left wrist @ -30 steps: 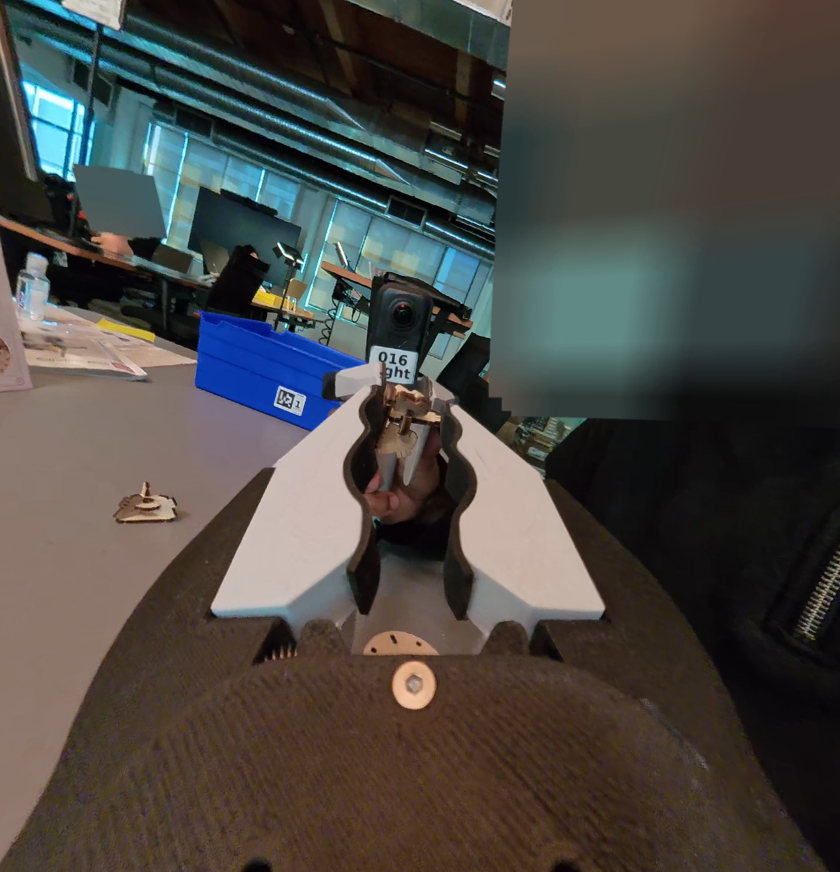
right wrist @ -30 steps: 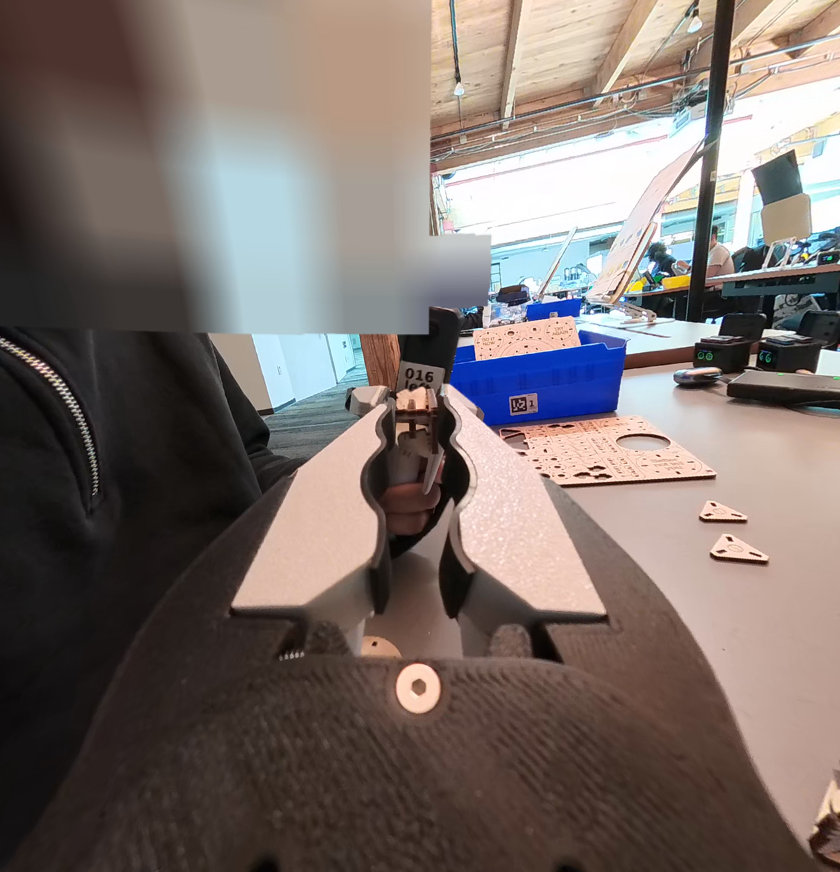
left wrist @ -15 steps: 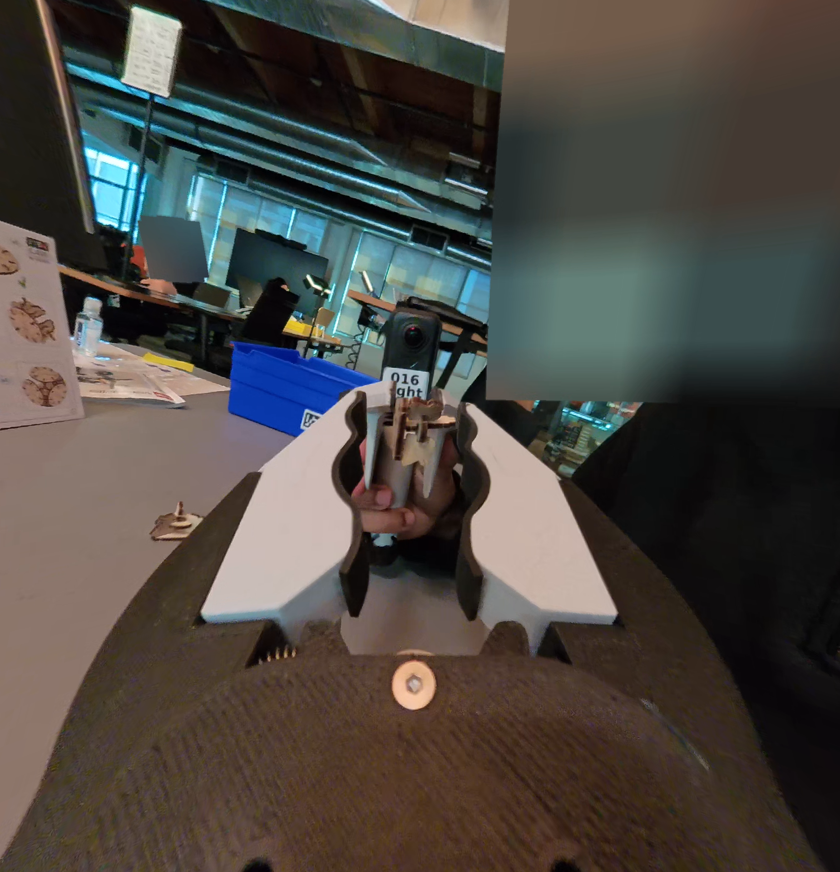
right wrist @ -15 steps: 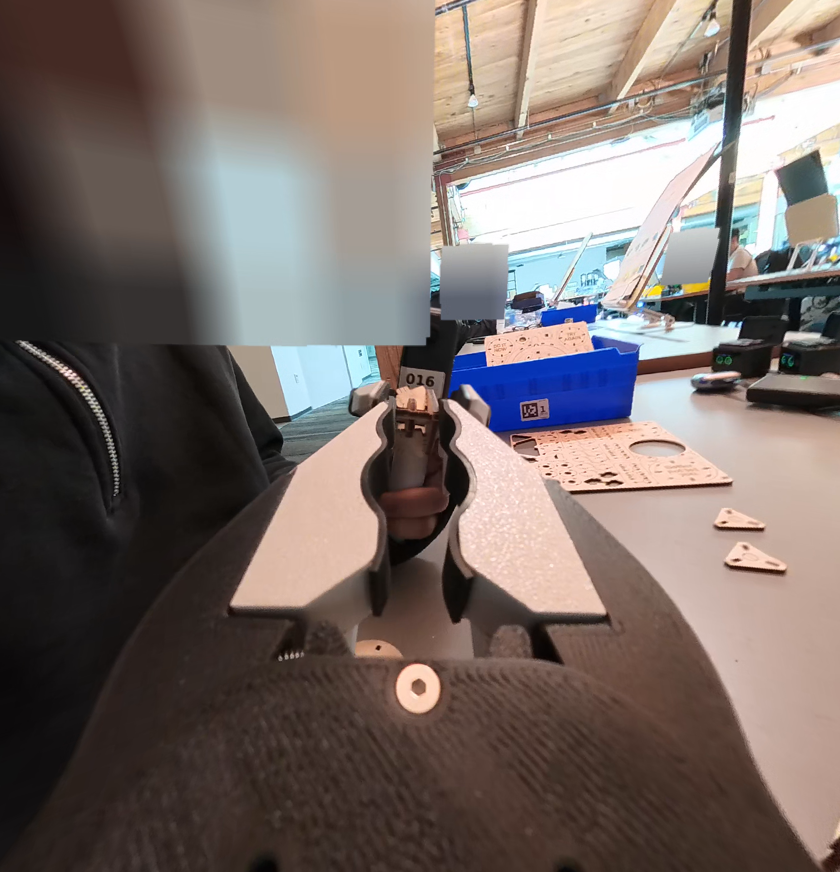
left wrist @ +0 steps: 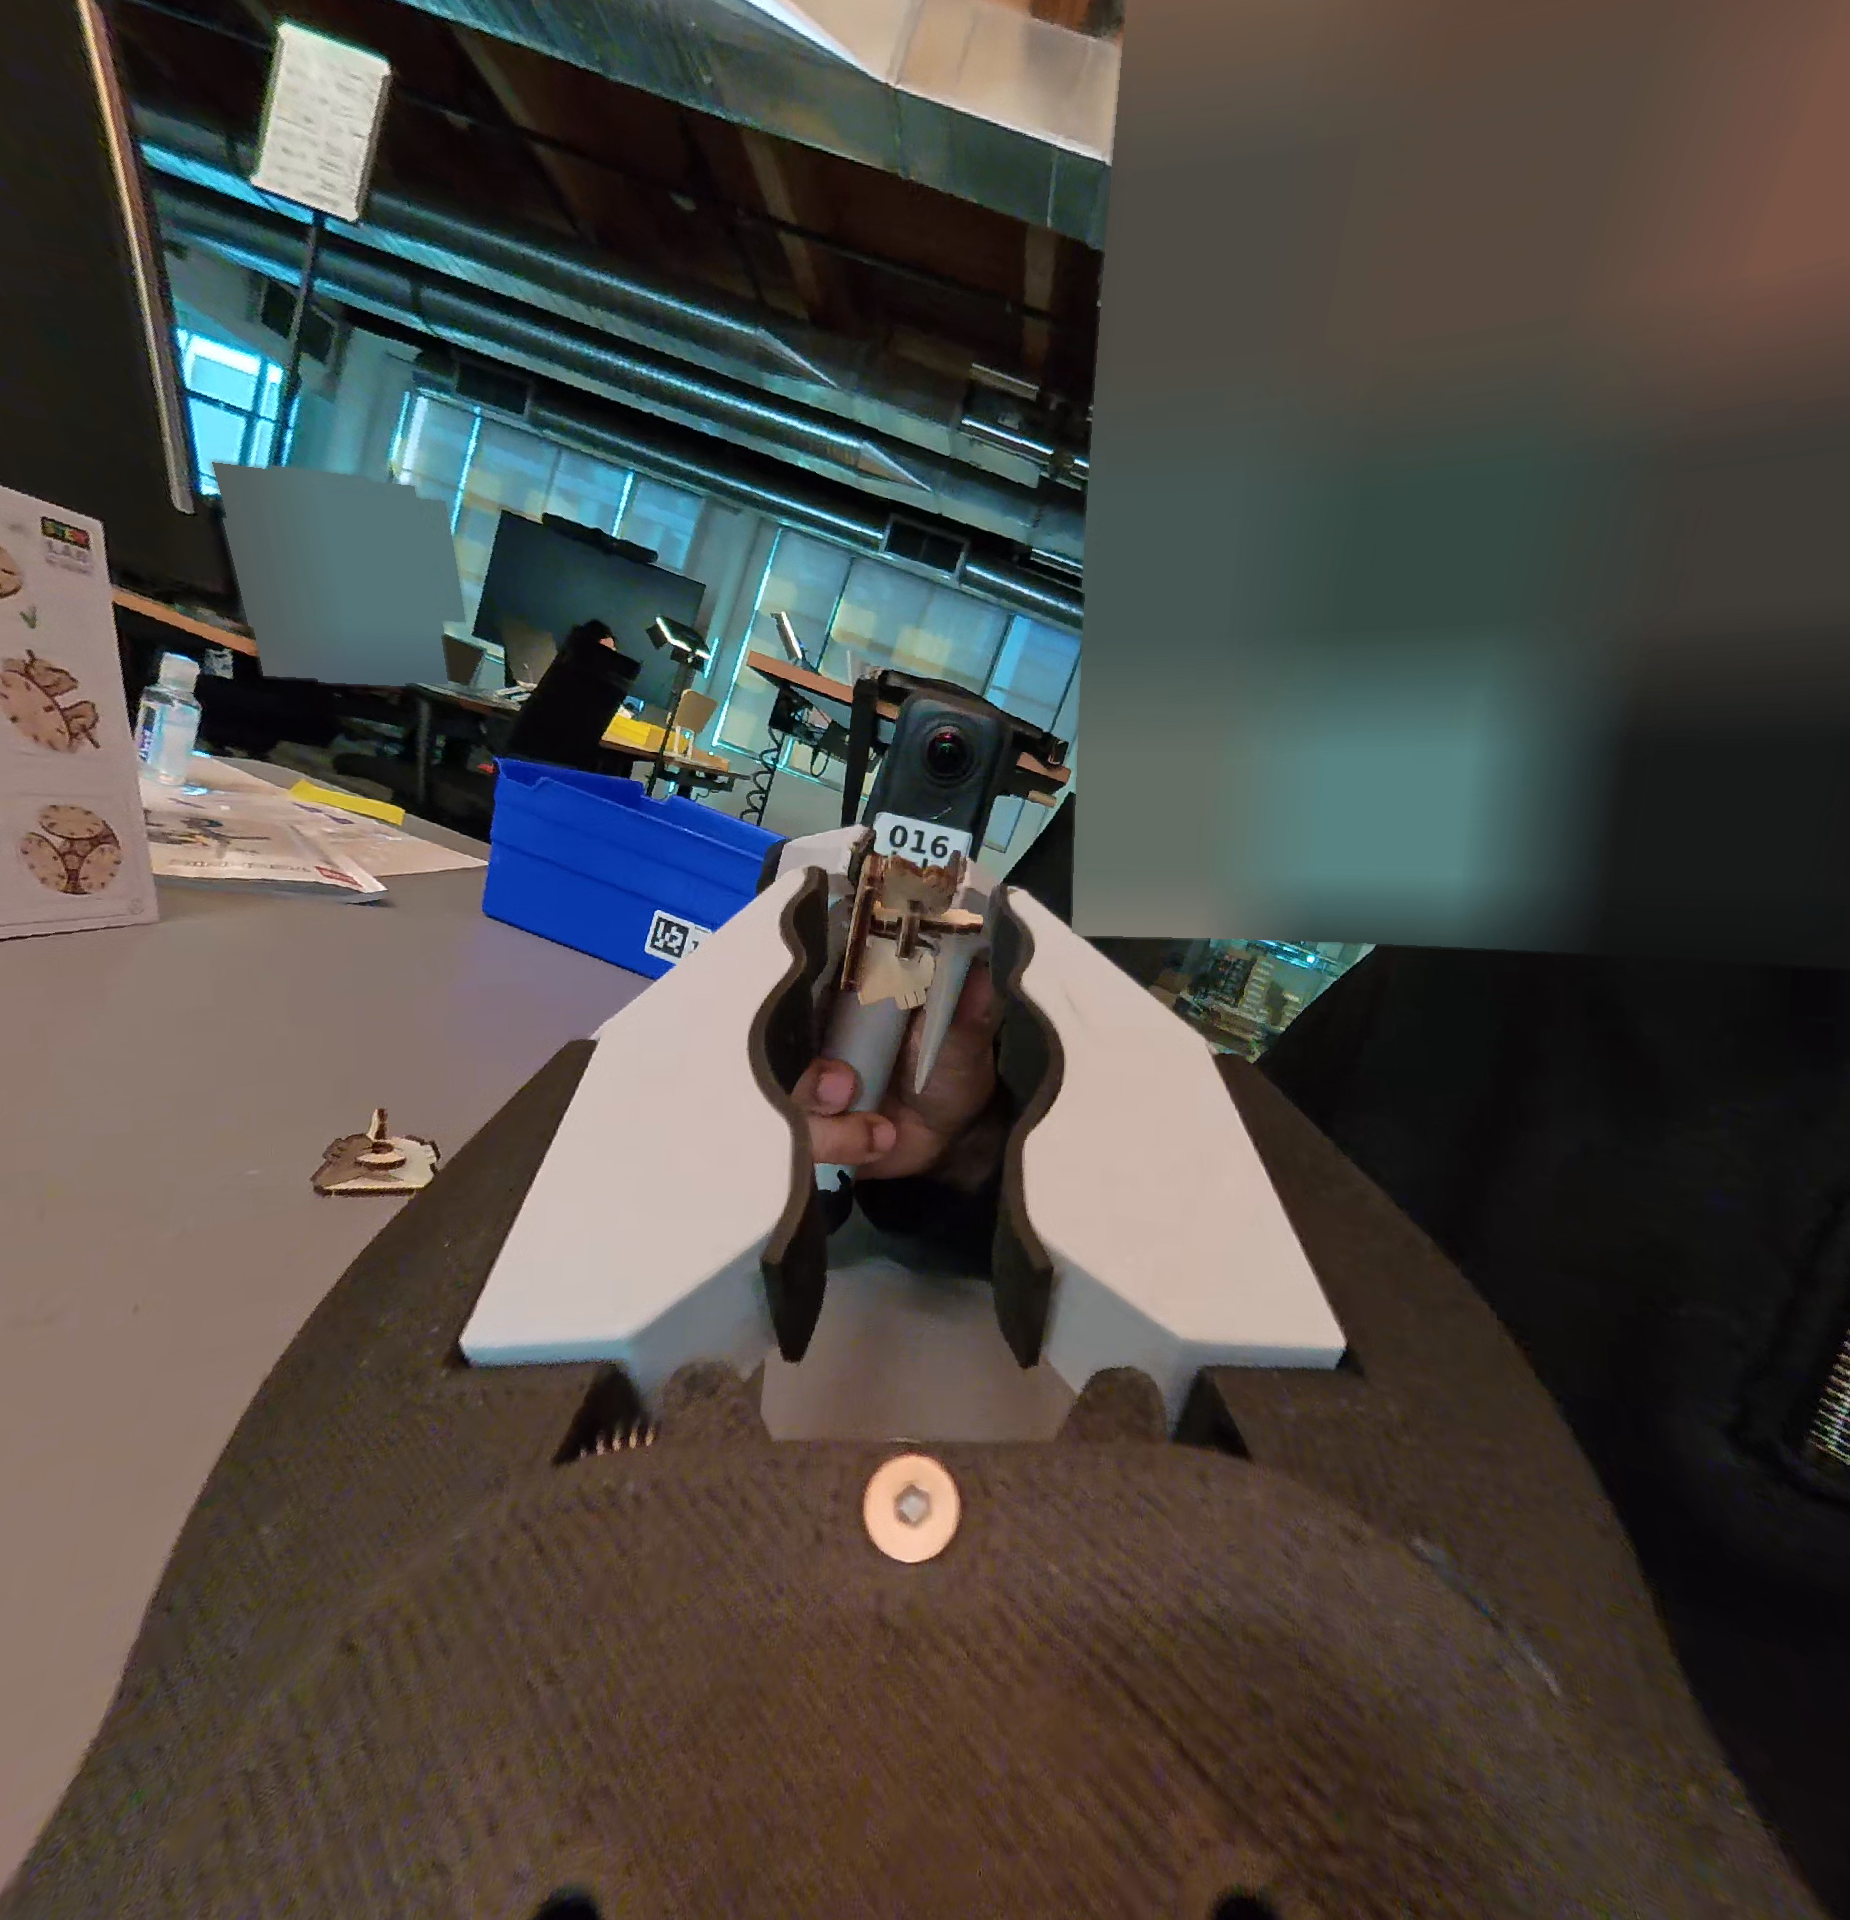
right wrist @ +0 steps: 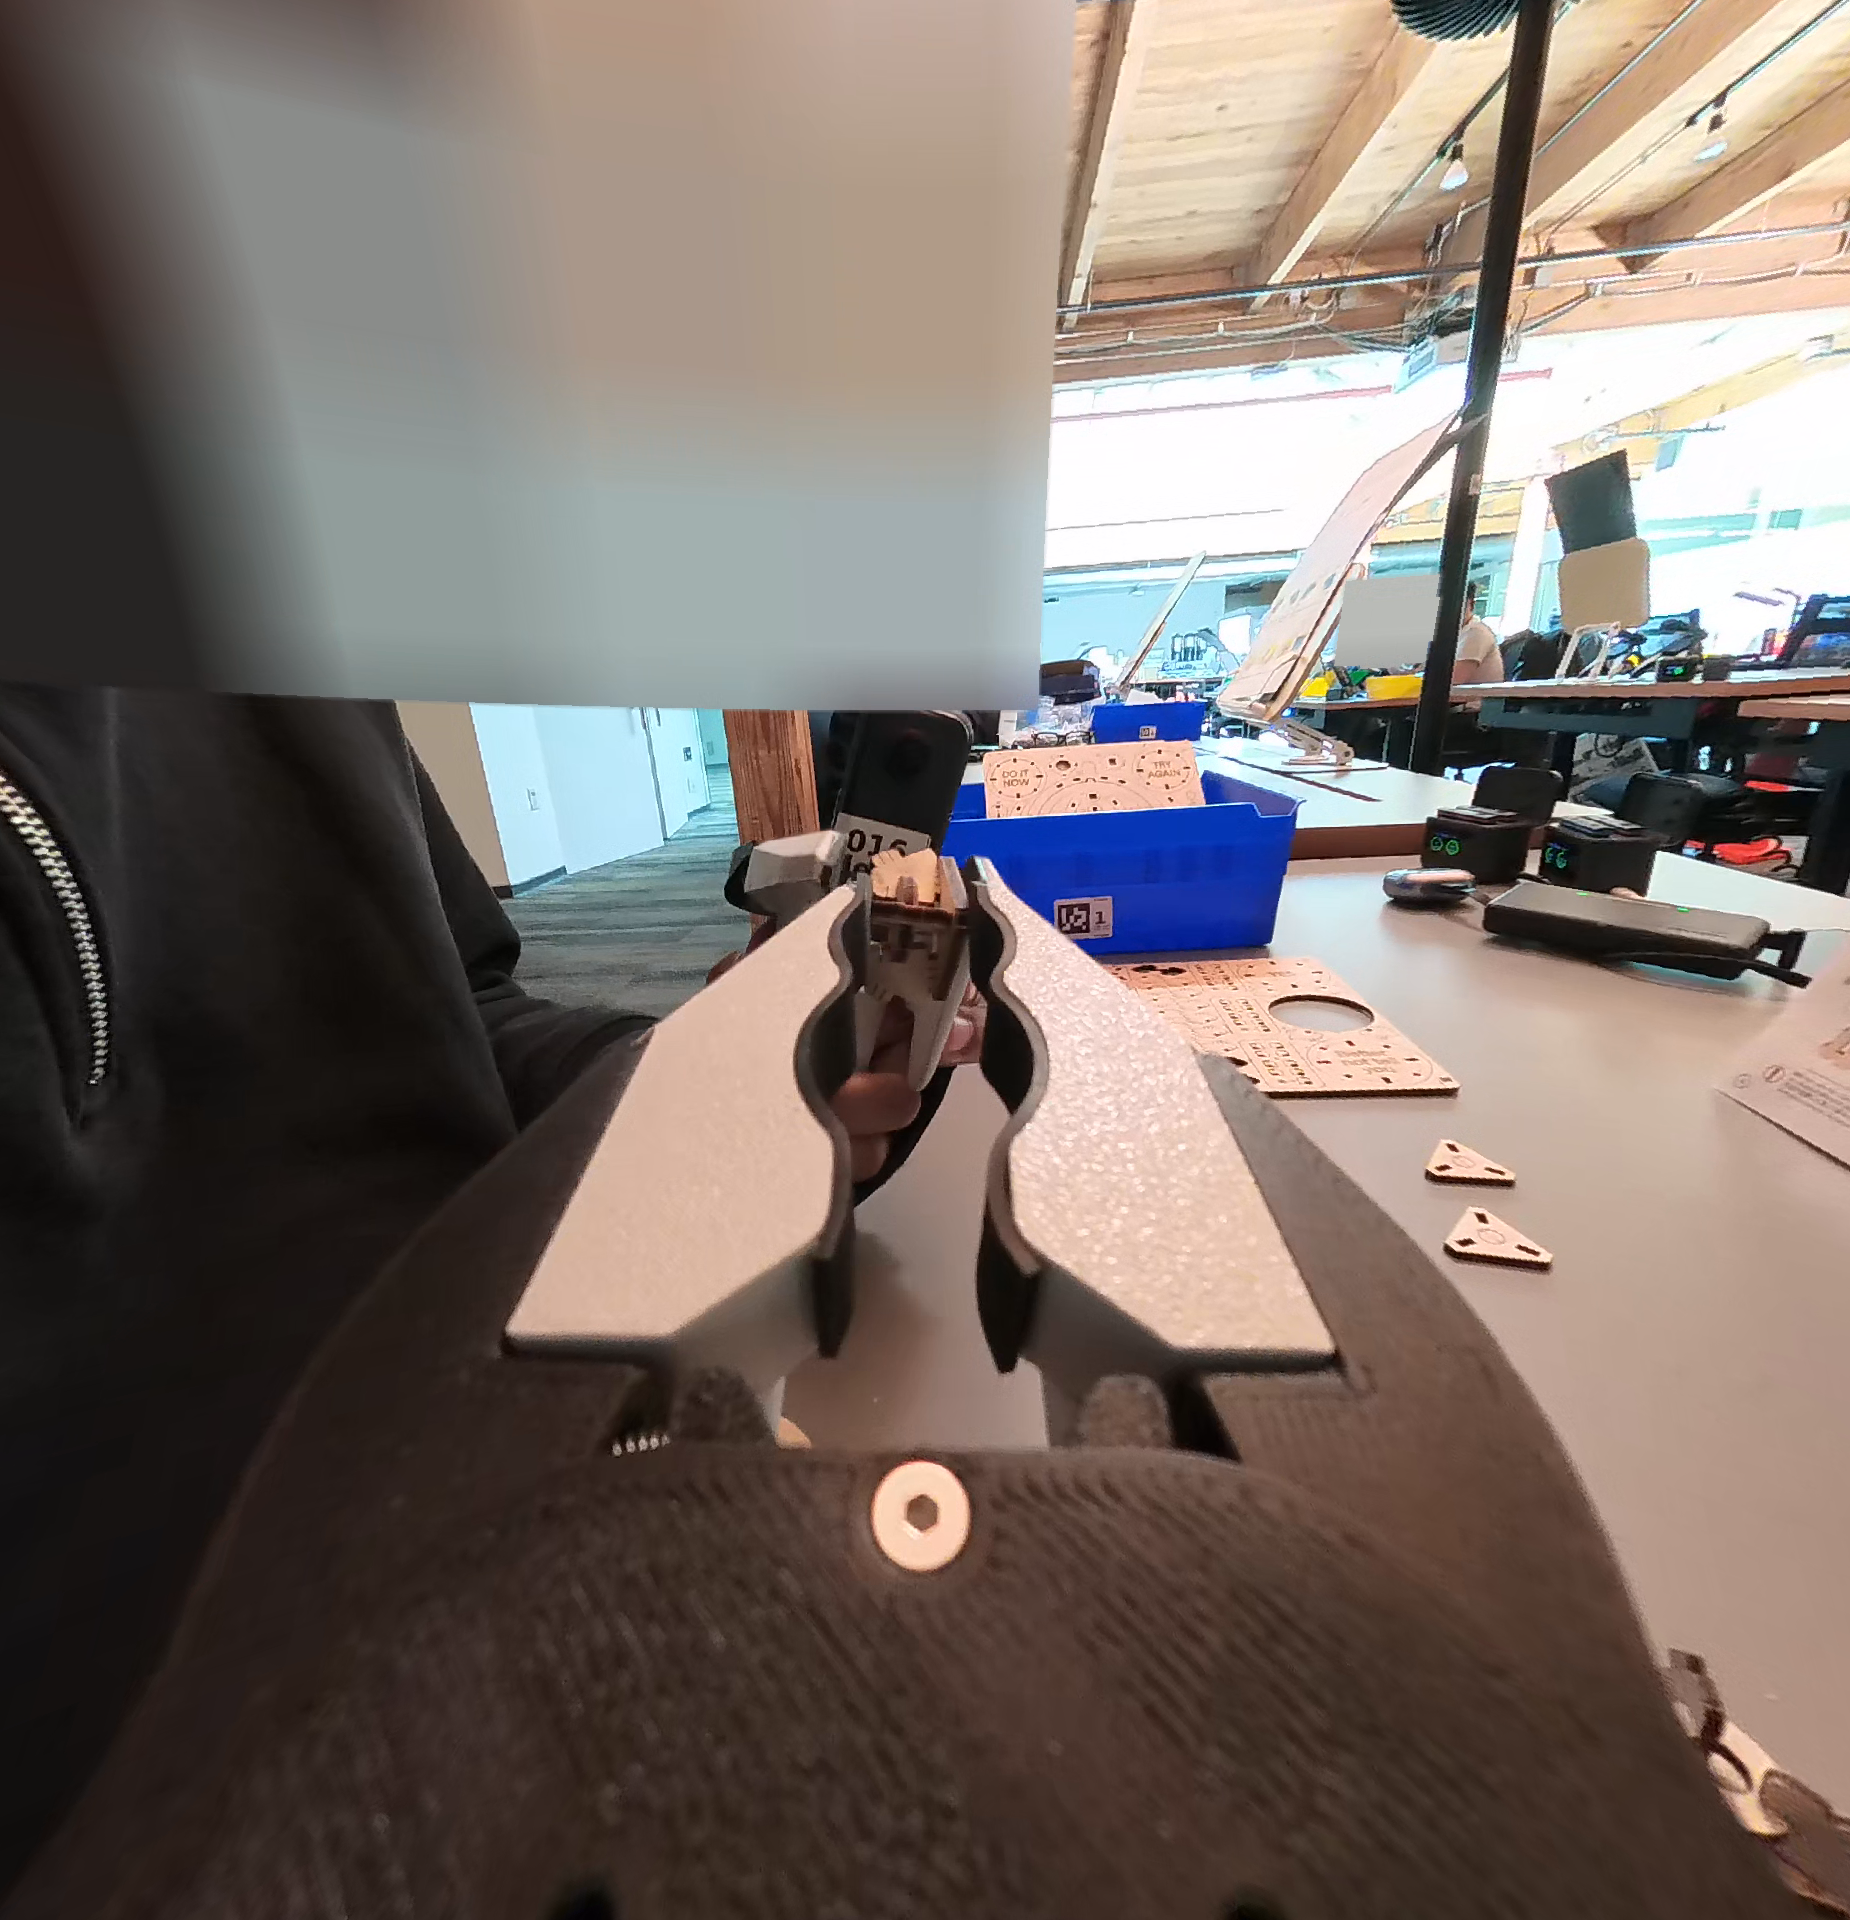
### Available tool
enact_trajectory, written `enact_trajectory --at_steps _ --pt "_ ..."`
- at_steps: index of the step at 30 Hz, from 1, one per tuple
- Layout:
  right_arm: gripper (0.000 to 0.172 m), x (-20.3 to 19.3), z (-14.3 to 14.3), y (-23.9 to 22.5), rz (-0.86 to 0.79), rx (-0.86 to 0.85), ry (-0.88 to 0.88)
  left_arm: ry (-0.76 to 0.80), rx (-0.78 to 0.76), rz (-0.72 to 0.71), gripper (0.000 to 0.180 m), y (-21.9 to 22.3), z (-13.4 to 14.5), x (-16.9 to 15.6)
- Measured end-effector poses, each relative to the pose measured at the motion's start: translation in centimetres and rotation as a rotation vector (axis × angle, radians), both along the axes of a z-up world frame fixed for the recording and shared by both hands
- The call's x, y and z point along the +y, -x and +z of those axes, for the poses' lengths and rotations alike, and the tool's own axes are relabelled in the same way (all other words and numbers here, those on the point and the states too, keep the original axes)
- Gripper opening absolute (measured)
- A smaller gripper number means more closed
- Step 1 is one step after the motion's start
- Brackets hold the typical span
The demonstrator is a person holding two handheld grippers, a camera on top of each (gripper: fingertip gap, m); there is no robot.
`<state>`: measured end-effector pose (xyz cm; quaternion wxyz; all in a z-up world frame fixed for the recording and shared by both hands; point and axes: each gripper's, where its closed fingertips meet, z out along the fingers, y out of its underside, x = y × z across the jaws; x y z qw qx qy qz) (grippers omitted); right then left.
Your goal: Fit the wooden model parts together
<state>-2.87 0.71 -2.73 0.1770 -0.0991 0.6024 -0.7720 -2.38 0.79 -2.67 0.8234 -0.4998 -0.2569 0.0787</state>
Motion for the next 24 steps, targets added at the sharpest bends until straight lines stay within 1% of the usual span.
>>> enact_trajectory --at_steps 5,17,24 --pt "0.016 -0.25 -0.32 -0.25 -0.016 0.034 -0.010 -0.018 -0.004 0.028 0.029 0.27 0.07 -0.60" --pt "0.016 -0.24 -0.19 -0.18 -0.043 0.057 0.002 -0.034 -0.005 0.018 0.028 0.22 0.17 -0.73" --pt "0.016 -0.21 -0.10 -0.12 -0.049 0.060 0.007 -0.030 -0.001 -0.003 0.022 0.01 0.15 -0.49"
